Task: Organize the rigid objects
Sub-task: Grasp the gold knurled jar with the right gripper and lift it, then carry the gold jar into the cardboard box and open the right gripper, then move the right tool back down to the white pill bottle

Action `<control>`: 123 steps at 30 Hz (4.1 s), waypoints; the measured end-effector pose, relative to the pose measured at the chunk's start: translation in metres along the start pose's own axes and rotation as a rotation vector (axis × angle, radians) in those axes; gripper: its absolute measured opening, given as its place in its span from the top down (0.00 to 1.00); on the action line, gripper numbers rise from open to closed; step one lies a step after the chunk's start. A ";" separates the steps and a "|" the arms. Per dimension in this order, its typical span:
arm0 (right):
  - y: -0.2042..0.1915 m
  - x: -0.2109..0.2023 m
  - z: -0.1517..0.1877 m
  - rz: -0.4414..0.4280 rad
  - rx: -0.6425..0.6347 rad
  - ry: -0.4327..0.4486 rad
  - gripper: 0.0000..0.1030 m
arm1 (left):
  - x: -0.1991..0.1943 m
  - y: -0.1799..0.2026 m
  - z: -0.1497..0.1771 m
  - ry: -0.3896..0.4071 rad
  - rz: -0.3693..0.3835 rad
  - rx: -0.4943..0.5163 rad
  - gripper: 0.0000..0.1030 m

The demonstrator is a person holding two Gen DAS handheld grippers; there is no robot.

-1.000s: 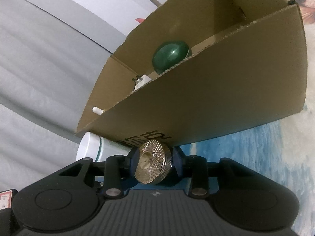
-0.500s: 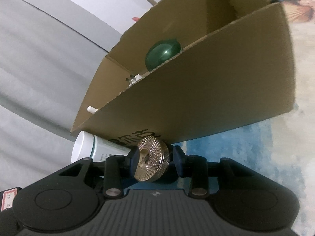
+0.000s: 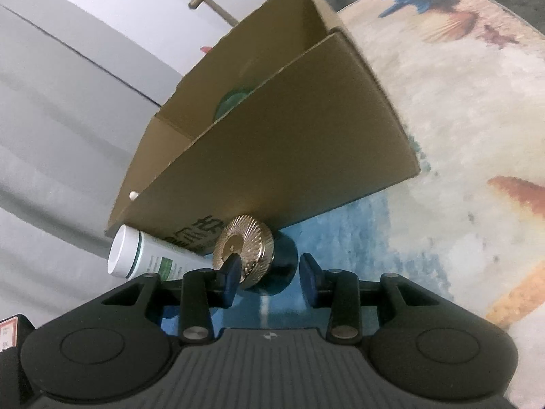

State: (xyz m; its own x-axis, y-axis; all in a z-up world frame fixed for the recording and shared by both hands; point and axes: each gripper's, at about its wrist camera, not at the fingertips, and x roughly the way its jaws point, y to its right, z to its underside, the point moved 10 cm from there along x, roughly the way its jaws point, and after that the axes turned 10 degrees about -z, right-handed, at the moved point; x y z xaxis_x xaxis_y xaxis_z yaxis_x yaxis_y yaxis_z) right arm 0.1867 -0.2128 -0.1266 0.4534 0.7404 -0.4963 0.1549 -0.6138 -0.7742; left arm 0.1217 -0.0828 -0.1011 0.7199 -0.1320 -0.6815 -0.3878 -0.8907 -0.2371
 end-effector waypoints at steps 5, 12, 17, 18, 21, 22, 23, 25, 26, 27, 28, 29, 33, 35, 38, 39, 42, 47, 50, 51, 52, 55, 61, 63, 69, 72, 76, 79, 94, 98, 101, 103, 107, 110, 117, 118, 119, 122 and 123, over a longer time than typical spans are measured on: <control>-0.003 0.016 -0.015 -0.014 0.005 0.003 0.60 | 0.000 -0.004 0.000 -0.025 -0.060 0.019 0.07; -0.005 0.032 -0.018 -0.045 0.015 -0.004 0.60 | 0.021 0.009 -0.012 -0.004 -0.093 0.030 0.07; -0.003 0.022 -0.015 -0.049 0.016 0.001 0.59 | 0.009 0.015 -0.008 0.019 -0.048 0.045 0.07; -0.002 0.018 -0.013 -0.049 0.024 0.003 0.59 | 0.005 0.018 -0.006 0.022 -0.032 0.053 0.07; -0.001 0.013 -0.005 -0.044 0.034 0.012 0.59 | 0.002 0.035 -0.013 0.042 0.018 0.078 0.07; 0.000 0.008 -0.002 -0.043 0.037 0.015 0.59 | -0.002 0.037 -0.013 0.054 0.029 0.086 0.08; 0.001 0.004 0.000 -0.043 0.041 0.017 0.59 | -0.005 0.037 -0.014 0.066 0.031 0.095 0.08; 0.002 -0.001 0.003 -0.033 0.041 0.023 0.59 | -0.002 0.030 -0.017 0.080 0.022 0.107 0.08; 0.003 -0.002 0.004 -0.027 0.041 0.025 0.59 | -0.002 0.029 -0.017 0.080 0.016 0.109 0.09; 0.004 -0.001 0.006 -0.025 0.045 0.026 0.59 | -0.001 0.028 -0.016 0.072 0.011 0.109 0.10; 0.005 -0.001 0.006 -0.028 0.051 0.027 0.59 | 0.003 0.026 -0.016 0.058 0.007 0.108 0.13; 0.005 0.000 0.006 -0.029 0.056 0.028 0.59 | 0.009 0.023 -0.018 0.043 0.002 0.105 0.19; 0.006 0.004 0.006 -0.040 0.068 0.032 0.59 | 0.015 0.024 -0.012 0.006 0.002 0.079 0.26; 0.006 0.008 0.006 -0.042 0.078 0.030 0.59 | 0.016 0.024 -0.008 -0.005 0.006 0.066 0.36; 0.011 0.005 0.006 -0.044 0.084 0.034 0.59 | 0.016 0.023 -0.005 -0.015 0.006 0.055 0.42; 0.011 0.005 0.006 -0.043 0.086 0.036 0.59 | 0.015 0.023 -0.004 -0.015 0.010 0.050 0.43; 0.010 0.006 0.007 -0.035 0.082 0.042 0.59 | 0.026 0.011 -0.009 -0.021 0.022 0.034 0.45; -0.003 -0.003 0.007 -0.022 0.048 0.061 0.59 | 0.027 0.005 -0.024 0.005 0.024 0.031 0.45; -0.022 -0.014 0.004 -0.023 0.007 0.085 0.59 | 0.013 0.001 -0.035 0.047 0.012 0.026 0.46; -0.028 -0.018 0.002 -0.025 -0.011 0.094 0.59 | 0.006 -0.002 -0.040 0.065 0.003 0.026 0.46; -0.039 -0.023 -0.001 -0.029 -0.038 0.109 0.59 | 0.000 -0.004 -0.045 0.084 -0.007 0.025 0.46; -0.069 -0.034 -0.013 -0.045 -0.112 0.151 0.59 | -0.021 -0.018 -0.067 0.151 -0.045 0.014 0.46; -0.127 -0.031 -0.059 -0.086 -0.249 0.174 0.59 | -0.036 -0.059 -0.125 0.231 -0.123 0.011 0.46; -0.135 -0.018 -0.077 -0.103 -0.248 0.149 0.59 | -0.027 -0.073 -0.143 0.216 -0.146 0.021 0.46; -0.120 0.038 -0.116 -0.079 -0.164 0.004 0.59 | 0.028 -0.109 -0.152 -0.010 -0.077 -0.058 0.46; -0.094 0.067 -0.124 -0.047 -0.080 -0.078 0.59 | 0.063 -0.117 -0.145 -0.132 -0.035 -0.095 0.46; -0.065 0.097 -0.124 -0.017 0.013 -0.172 0.59 | 0.097 -0.122 -0.126 -0.279 0.018 -0.150 0.46; -0.054 0.110 -0.120 0.000 0.042 -0.216 0.59 | 0.106 -0.125 -0.115 -0.349 0.035 -0.169 0.46; -0.045 0.116 -0.126 0.036 0.025 -0.209 0.59 | 0.115 -0.139 -0.106 -0.433 0.054 -0.273 0.25; -0.056 0.083 -0.130 0.000 0.020 -0.111 0.59 | 0.091 -0.145 -0.112 -0.378 0.042 -0.286 0.15; -0.070 0.046 -0.123 -0.052 0.020 -0.017 0.59 | 0.063 -0.154 -0.115 -0.311 0.038 -0.303 0.15; -0.081 0.018 -0.115 -0.080 0.008 0.044 0.58 | 0.038 -0.163 -0.116 -0.255 0.040 -0.326 0.13; -0.101 -0.035 -0.094 -0.135 -0.015 0.165 0.58 | -0.019 -0.184 -0.110 -0.133 0.028 -0.372 0.11; -0.110 -0.068 -0.071 -0.156 -0.030 0.241 0.58 | -0.064 -0.203 -0.097 -0.047 -0.004 -0.424 0.08; -0.113 -0.096 -0.013 -0.131 -0.043 0.310 0.58 | -0.119 -0.230 -0.025 0.017 -0.097 -0.585 0.07; -0.112 -0.097 -0.005 -0.110 -0.050 0.314 0.58 | -0.121 -0.231 -0.014 0.019 -0.117 -0.602 0.07; -0.112 -0.098 0.002 -0.095 -0.058 0.315 0.58 | -0.123 -0.231 -0.002 0.021 -0.138 -0.615 0.07; -0.106 -0.095 0.021 -0.030 -0.078 0.316 0.57 | -0.118 -0.226 0.033 0.020 -0.195 -0.638 0.07; -0.104 -0.092 0.026 -0.004 -0.087 0.312 0.51 | -0.114 -0.223 0.040 0.023 -0.205 -0.634 0.07</control>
State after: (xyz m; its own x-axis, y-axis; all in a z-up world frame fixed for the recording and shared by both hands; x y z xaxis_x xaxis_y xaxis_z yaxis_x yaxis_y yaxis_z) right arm 0.1065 -0.2103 -0.0108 0.6978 0.6313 -0.3384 0.2255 -0.6420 -0.7328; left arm 0.1027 0.1488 0.0018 0.7575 0.0642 -0.6497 0.1671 -0.9811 0.0978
